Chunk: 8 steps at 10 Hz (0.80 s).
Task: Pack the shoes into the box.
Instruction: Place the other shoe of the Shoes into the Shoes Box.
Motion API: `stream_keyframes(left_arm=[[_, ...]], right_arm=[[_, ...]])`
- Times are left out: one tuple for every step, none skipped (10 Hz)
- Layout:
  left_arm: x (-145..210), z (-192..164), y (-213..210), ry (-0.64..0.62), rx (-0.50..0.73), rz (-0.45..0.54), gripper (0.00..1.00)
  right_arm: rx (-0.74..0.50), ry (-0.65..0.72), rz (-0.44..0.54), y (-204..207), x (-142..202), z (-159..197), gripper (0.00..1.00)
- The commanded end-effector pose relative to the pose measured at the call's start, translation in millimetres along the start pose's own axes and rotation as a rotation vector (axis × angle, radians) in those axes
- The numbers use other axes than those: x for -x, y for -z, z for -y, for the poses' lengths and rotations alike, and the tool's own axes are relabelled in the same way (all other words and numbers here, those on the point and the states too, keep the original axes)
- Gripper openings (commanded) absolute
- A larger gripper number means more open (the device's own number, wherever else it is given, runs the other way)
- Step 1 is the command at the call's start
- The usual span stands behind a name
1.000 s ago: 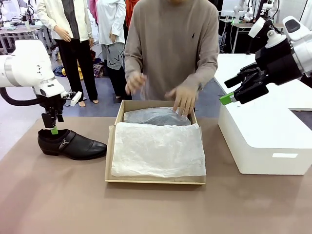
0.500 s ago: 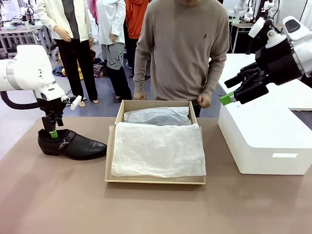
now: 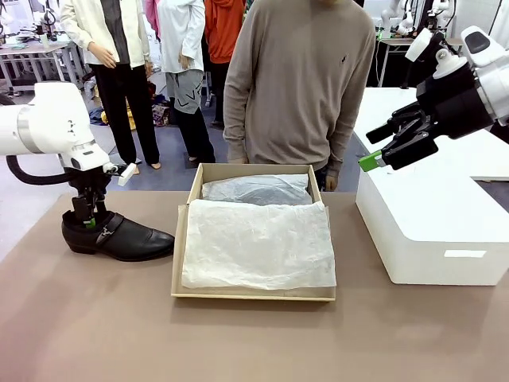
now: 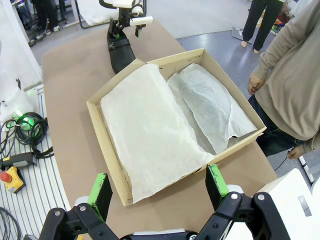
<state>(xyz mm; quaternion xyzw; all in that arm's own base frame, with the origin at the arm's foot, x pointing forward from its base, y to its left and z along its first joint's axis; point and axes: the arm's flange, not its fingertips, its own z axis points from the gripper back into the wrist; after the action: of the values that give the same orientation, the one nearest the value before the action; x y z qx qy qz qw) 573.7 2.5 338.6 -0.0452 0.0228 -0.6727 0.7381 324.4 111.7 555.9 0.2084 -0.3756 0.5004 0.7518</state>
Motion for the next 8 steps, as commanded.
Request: stream_keyframes(left_arm=[[3.2, -4.2, 0.2, 0.011, 0.022, 0.011, 1.0], [2.4, -4.9, 0.4, 0.022, 0.046, 0.013, 1.0], [2.6, -4.3, 0.7, 0.02, 0.055, 0.018, 0.8], [2.9, -3.9, 0.2, 0.017, 0.057, 0.021, 0.6], [3.3, -3.4, -0.3, 0.016, 0.055, 0.017, 0.41], [2.5, -2.6, -1.1, 0.019, 0.053, 0.015, 0.21], [1.4, -2.2, -2.8, 0.02, 0.048, 0.011, 0.01], [1.3, -1.5, -3.4, 0.021, 0.044, 0.005, 0.0]], right_arm=[[-0.014, -0.019, 0.023, 1.9, -0.4, 3.5, 1.0], [-0.014, -0.019, 0.023, 1.9, -0.4, 3.5, 1.0], [-0.014, -0.019, 0.023, 1.9, -0.4, 3.5, 1.0], [-0.014, -0.019, 0.023, 1.9, -0.4, 3.5, 1.0], [-0.014, -0.019, 0.023, 1.9, -0.4, 3.5, 1.0], [-0.014, -0.019, 0.023, 1.9, -0.4, 3.5, 1.0], [-0.014, -0.019, 0.023, 1.9, -0.4, 3.5, 1.0], [-0.014, -0.019, 0.023, 1.9, -0.4, 3.5, 1.0]])
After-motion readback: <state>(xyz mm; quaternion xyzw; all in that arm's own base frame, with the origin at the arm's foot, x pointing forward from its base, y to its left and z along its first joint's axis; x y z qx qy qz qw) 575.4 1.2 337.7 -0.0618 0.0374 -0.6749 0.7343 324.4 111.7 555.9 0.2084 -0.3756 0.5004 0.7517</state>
